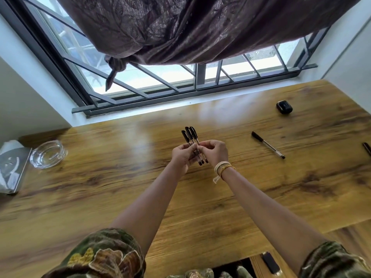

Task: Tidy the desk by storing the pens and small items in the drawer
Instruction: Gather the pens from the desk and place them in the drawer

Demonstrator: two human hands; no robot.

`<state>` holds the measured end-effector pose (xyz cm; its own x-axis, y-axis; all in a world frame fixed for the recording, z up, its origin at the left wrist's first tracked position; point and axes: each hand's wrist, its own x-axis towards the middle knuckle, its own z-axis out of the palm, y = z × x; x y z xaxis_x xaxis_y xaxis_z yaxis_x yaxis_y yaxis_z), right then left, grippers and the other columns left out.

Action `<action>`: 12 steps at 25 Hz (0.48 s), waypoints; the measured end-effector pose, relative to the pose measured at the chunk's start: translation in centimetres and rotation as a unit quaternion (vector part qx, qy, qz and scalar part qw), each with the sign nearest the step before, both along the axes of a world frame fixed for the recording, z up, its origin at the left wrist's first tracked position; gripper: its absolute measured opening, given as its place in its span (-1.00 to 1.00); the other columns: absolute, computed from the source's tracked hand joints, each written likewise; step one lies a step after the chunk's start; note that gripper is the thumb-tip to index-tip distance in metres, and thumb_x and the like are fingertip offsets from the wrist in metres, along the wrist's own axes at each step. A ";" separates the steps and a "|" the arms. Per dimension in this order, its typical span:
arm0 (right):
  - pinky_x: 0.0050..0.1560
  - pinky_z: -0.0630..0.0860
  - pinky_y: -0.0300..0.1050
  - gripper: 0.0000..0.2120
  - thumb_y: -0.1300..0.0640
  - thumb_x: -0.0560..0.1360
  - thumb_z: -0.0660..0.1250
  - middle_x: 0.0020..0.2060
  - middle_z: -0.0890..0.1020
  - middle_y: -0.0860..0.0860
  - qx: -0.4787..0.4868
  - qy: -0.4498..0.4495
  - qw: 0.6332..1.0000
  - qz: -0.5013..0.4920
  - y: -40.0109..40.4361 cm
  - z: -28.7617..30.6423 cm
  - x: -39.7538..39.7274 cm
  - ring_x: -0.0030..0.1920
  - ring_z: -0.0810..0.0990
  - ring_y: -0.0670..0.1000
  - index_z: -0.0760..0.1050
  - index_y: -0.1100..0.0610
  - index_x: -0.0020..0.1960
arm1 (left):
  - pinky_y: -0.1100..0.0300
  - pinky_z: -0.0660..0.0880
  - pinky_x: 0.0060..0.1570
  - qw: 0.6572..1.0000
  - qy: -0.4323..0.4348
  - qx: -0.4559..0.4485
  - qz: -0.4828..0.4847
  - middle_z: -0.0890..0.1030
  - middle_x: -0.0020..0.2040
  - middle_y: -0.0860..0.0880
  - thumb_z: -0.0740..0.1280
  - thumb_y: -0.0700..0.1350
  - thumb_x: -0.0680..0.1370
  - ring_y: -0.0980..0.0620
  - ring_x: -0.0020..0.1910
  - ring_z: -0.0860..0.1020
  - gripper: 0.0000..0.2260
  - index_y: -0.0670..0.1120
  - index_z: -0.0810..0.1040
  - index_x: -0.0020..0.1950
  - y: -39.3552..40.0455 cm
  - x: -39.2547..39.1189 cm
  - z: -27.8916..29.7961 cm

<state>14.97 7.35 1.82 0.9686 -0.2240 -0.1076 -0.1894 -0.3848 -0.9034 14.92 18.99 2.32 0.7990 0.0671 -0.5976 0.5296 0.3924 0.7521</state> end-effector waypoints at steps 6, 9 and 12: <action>-0.26 0.53 -0.35 -0.87 0.12 0.35 0.54 -0.26 0.71 -0.02 0.001 -0.009 0.999 0.041 -1.4 0.3 0.4 -0.22 0.66 -0.09 0.70 0.12 -0.11 | 0.01 0.65 -0.23 1.000 0.006 -0.021 0.004 0.65 -0.20 -0.23 0.43 -0.30 0.48 -0.08 -0.32 0.65 -0.92 -0.25 0.58 -0.06 -0.8 0.8 0.4; -0.32 0.43 -0.46 -0.82 0.01 0.40 0.50 -0.28 0.68 -0.03 -0.059 -0.042 0.995 0.061 -3.1 0.5 1.0 -0.28 0.61 -0.13 0.68 0.12 -0.12 | 0.06 0.65 -0.29 1.000 0.001 -0.013 0.005 0.66 -0.14 -0.26 0.44 -0.30 0.47 -0.10 -0.26 0.66 -0.84 -0.29 0.58 0.02 -1.5 1.4 0.5; -0.12 0.41 -0.36 -0.82 0.14 0.46 0.42 -0.14 0.67 0.11 -0.226 -0.078 0.971 0.002 -6.1 0.4 2.3 -0.12 0.60 0.04 0.64 0.22 -0.01 | 0.01 0.64 -0.18 1.000 -0.009 -0.016 -0.009 0.67 -0.13 -0.24 0.42 -0.31 0.48 -0.06 -0.27 0.68 -0.79 -0.33 0.58 0.09 -2.2 1.9 0.3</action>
